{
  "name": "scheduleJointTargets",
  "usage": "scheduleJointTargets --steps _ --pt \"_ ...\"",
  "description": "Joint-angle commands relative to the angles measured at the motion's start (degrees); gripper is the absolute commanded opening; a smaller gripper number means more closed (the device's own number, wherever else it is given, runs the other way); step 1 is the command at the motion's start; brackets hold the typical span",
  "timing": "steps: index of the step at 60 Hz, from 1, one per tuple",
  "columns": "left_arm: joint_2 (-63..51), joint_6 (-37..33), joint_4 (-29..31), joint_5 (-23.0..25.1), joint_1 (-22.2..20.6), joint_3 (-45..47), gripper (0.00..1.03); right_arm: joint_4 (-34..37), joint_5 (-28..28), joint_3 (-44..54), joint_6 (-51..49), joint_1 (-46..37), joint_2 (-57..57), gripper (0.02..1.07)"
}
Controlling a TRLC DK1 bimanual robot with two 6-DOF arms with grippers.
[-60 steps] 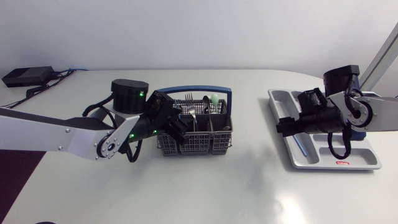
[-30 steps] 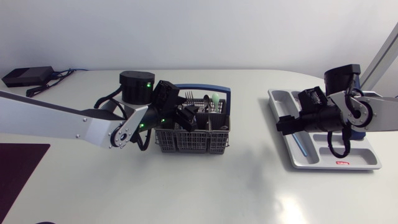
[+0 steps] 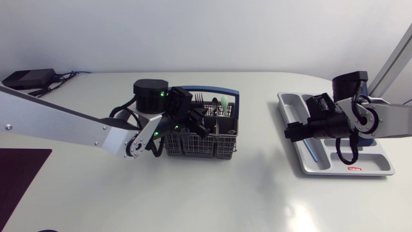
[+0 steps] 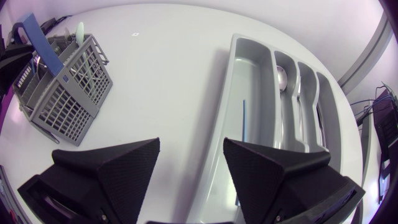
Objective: Unload the cutlery basket into the drawer organizer.
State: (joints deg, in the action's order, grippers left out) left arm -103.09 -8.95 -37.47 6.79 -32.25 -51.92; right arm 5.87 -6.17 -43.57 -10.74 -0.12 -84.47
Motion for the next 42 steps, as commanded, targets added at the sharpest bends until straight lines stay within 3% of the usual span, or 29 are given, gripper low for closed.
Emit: scheduleJointTargets --steps 1,7,21,31,42 --pt "-1.41 1.04 -0.93 -0.11 -0.62 -1.78 0.13 -0.77 -0.15 2.0 -0.77 -0.32 -0.96 0.76" --pt "-1.24 1.04 -1.11 -0.11 -0.62 -1.34 0.04 -1.03 -0.15 2.26 -1.03 -0.5 -0.96 0.76" --pt "3.51 0.6 -0.32 0.68 -0.18 2.44 0.05 -1.47 -0.15 2.35 -1.03 -0.5 -1.23 0.76" --pt "11.68 -5.9 8.73 5.43 -3.61 4.81 0.31 -1.47 -0.24 2.35 -1.03 -0.23 -1.23 0.76" --pt "13.26 -14.6 21.57 8.77 -7.13 0.94 0.44 -1.47 -1.3 3.05 -1.56 0.03 -0.88 0.76"
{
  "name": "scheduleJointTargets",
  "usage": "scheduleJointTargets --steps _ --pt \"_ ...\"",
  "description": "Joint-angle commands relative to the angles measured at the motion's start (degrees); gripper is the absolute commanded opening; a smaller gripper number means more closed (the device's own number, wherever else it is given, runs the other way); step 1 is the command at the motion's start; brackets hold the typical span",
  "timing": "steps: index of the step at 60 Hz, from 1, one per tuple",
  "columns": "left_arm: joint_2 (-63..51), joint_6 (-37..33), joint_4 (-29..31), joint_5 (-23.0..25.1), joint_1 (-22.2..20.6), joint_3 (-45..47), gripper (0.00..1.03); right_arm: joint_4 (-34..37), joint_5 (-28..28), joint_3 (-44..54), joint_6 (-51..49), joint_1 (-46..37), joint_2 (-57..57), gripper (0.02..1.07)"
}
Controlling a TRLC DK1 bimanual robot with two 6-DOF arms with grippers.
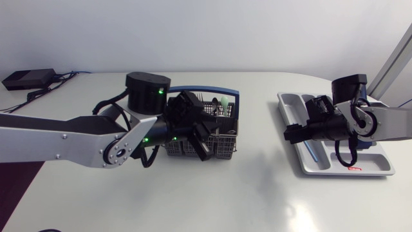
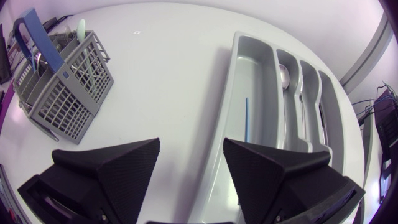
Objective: Unload the cutlery basket into the drawer organizer.
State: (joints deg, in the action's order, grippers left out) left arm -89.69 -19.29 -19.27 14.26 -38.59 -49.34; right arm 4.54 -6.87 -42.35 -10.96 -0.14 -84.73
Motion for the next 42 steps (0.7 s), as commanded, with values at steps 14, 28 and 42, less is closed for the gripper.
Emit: scheduleJointTargets --steps 14,28,42 --pt "-6.11 -5.32 13.11 5.25 -1.58 -12.27 0.46 -0.05 -1.74 2.09 -1.96 0.14 0.09 0.76" --pt "-11.38 -8.31 20.59 6.57 -1.93 -19.3 0.46 -0.05 -2.44 2.09 -2.49 0.23 0.27 0.76" --pt "-15.08 -9.28 24.36 6.57 -1.49 -23.87 0.46 -0.05 -2.79 2.27 -2.84 0.23 0.53 0.77"
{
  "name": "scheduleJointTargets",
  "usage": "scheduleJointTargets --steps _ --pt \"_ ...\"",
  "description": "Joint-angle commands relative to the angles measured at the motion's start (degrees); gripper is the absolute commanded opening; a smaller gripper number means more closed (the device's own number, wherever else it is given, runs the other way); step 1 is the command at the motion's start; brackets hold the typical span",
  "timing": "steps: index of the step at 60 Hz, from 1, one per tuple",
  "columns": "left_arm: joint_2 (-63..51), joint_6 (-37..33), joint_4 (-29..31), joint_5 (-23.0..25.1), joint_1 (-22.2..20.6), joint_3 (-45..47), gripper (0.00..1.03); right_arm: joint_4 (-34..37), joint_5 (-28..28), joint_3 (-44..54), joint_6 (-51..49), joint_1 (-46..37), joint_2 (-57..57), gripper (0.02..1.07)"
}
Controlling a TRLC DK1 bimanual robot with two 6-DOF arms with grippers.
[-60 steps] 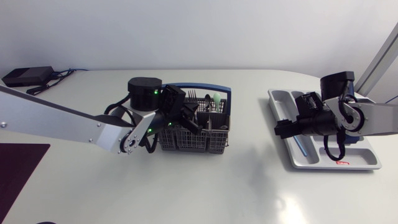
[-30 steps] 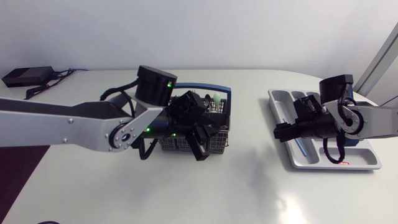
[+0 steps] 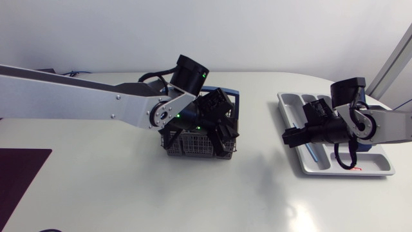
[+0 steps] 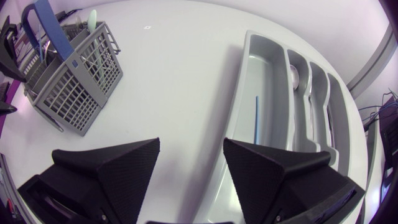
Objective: Unload the cutlery basket into the drawer organizer.
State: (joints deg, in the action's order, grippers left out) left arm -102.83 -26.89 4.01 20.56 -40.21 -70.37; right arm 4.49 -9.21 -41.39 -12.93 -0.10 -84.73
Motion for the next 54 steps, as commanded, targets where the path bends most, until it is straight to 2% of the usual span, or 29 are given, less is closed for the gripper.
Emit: scheduleJointTargets --steps 1,34,41,54 --pt "-1.94 -1.67 1.26 0.27 0.13 -2.93 0.46 -0.01 -0.46 1.31 -0.87 0.19 0.53 0.77" --pt "-5.63 -3.16 4.16 -0.08 2.24 -6.01 0.38 -0.1 -0.46 1.92 -1.22 0.36 0.62 0.77" --pt "-6.07 -3.52 4.34 -0.08 2.5 -6.27 0.29 -0.1 -0.46 1.84 -1.13 0.63 0.7 0.77" --pt "-6.86 -3.52 4.87 0.01 2.41 -7.15 0.24 -0.1 -0.37 2.01 -1.13 0.63 0.62 0.77"
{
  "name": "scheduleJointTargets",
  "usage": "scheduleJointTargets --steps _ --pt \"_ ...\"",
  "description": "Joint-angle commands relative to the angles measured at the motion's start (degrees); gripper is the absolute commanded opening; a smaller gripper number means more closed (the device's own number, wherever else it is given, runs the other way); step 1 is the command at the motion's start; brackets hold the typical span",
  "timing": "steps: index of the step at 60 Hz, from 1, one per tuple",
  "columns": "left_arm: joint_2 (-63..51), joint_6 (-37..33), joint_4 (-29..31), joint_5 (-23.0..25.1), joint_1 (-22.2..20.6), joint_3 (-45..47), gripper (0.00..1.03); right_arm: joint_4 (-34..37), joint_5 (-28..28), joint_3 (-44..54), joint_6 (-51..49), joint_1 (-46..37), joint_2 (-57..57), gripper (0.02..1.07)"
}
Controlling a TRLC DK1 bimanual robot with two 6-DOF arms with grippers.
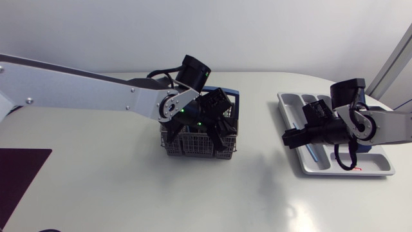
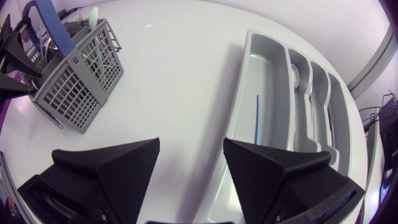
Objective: Unload the cutlery basket into the drawer organizer.
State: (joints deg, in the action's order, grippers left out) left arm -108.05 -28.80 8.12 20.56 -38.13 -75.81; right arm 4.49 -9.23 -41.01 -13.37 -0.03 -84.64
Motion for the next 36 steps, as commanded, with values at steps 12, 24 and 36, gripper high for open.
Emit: scheduleJointTargets --steps 12,24,36 --pt "-2.34 -2.14 0.93 0.36 -0.54 -1.53 0.2 -0.18 -0.35 1.73 -0.78 0.56 0.27 0.77" --pt "-2.34 -3.28 1.72 2.65 -0.81 -1.71 0.13 -0.18 -0.35 1.9 -0.96 0.56 0.09 0.77" --pt "-2.43 -3.11 1.72 3.79 -0.37 -1.8 0.03 -0.27 -0.35 1.9 -0.96 0.56 0.0 0.77"
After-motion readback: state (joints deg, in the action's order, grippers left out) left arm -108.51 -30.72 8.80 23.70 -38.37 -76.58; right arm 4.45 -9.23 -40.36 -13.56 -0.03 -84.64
